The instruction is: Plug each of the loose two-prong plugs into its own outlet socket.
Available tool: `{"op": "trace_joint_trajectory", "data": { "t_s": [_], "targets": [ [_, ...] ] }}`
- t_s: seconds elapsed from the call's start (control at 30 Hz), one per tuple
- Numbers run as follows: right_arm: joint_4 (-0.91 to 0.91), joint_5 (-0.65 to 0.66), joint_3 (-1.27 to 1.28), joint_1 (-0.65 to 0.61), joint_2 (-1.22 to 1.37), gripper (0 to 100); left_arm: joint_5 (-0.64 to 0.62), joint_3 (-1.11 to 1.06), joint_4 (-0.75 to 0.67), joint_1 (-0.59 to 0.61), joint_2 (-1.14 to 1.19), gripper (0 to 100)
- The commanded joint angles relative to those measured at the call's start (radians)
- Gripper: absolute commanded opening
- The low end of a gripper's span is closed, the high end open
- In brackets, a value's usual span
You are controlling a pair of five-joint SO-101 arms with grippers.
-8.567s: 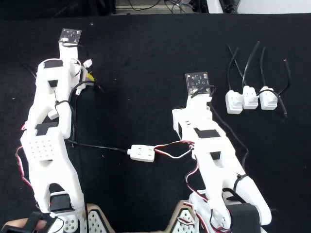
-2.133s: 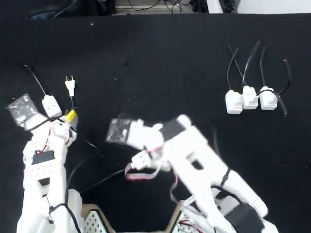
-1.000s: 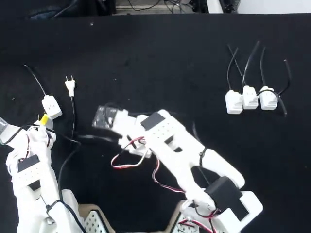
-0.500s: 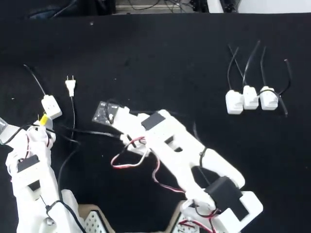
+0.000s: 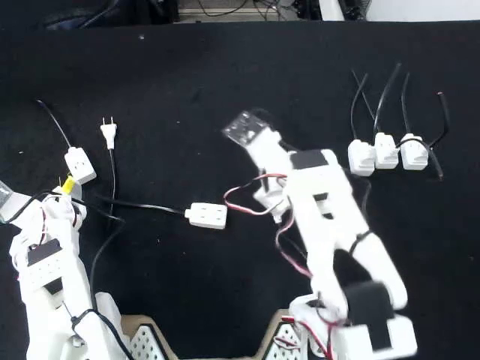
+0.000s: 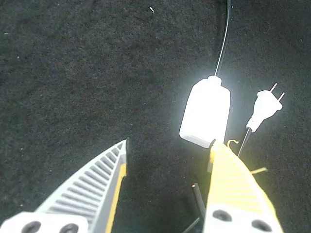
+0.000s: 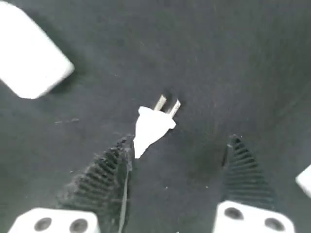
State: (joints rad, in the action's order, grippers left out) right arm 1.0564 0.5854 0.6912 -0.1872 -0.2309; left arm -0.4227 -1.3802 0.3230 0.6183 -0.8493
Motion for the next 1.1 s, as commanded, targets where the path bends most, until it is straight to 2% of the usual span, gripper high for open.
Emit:
{"op": "trace_joint_trajectory", "data": {
  "t_s": [0.0, 0.27, 0.43, 0.53, 0.7, 0.83, 1.07],
  "targets": [
    [-0.166, -0.011, 0.039, 0.044, 0.114, 24.2, -0.005, 0.042, -0.015, -0.030, -0.021, 27],
    [-0.157, -0.103, 0.019, 0.020, 0.159, 24.0, -0.005, 0.042, -0.014, -0.031, -0.021, 27],
    [-0.060, -0.157, 0.028, 0.011, 0.005, 24.0, -0.003, 0.042, -0.014, -0.031, -0.021, 27],
    [-0.006, -0.160, 0.088, -0.052, -0.090, 23.9, -0.003, 0.042, -0.015, -0.033, -0.021, 27],
    [-0.149, -0.160, 0.254, -0.133, -0.160, 16.9, -0.003, 0.042, -0.017, -0.033, -0.021, 27],
    [-0.242, -0.153, 0.306, -0.106, -0.134, 16.0, -0.003, 0.042, -0.014, -0.033, -0.021, 27],
    [-0.249, -0.104, 0.213, 0.002, -0.008, 18.7, -0.003, 0.042, -0.014, -0.033, -0.021, 27]
  ]
}}
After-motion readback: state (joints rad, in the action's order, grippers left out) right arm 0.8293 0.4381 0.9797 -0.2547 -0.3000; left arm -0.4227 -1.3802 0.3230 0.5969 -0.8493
